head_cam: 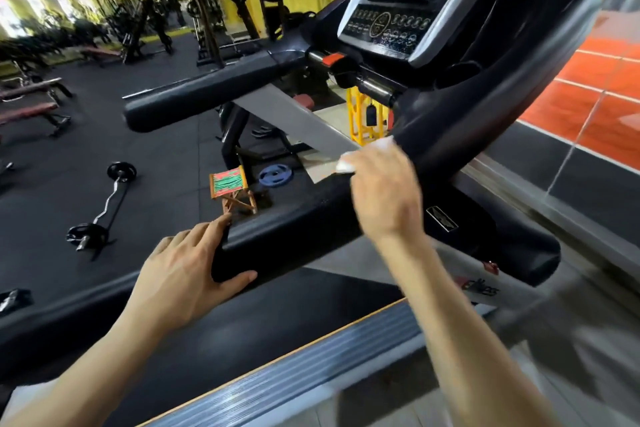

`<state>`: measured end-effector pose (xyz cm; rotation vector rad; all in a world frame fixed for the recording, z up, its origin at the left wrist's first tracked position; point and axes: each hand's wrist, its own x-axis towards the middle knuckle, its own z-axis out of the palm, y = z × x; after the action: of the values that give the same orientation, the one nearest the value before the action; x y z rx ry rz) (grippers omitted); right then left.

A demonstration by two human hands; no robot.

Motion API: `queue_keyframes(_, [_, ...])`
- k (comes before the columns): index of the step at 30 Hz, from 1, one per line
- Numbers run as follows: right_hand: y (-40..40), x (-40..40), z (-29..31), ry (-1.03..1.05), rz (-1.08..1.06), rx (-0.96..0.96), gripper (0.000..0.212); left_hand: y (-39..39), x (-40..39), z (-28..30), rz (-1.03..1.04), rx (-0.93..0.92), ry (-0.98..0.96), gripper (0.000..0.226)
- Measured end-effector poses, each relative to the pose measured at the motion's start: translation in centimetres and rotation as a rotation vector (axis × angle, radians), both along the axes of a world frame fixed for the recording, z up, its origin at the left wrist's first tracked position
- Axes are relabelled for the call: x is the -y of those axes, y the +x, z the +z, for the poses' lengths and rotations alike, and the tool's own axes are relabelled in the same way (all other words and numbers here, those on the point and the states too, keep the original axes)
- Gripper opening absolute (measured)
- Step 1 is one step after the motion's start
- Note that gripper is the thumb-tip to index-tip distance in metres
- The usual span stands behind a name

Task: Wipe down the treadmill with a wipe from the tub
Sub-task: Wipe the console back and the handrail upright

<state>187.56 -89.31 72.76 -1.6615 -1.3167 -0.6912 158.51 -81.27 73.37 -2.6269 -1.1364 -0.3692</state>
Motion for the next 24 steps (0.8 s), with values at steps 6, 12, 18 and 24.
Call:
queue_keyframes(6, [-11.2,-1.2,-1.6,0.001,0.107,-0.057,0.024,-4.2,-0.9,-1.1,-0.017,0.029,0.048,0.092])
queue_keyframes(12, [-8.3,-0.5,-0.7,-0.113,0.164,0.026,0.032,-4.2,-1.2,-1.5,-0.066,0.057,0.073,0.086])
queue_keyframes(18, [-7.7,-0.1,-1.9,-0.061,-0.121,-0.127,0.034,-4.1,-1.7,-1.9,-0.071,0.062,0.099,0.086])
queue_keyframes(24, [-13.6,-1.8,-1.9,-0.111,0.236,0.050,0.035,-4.1,-1.5,-1.7,-0.030,0.090,0.043,0.090])
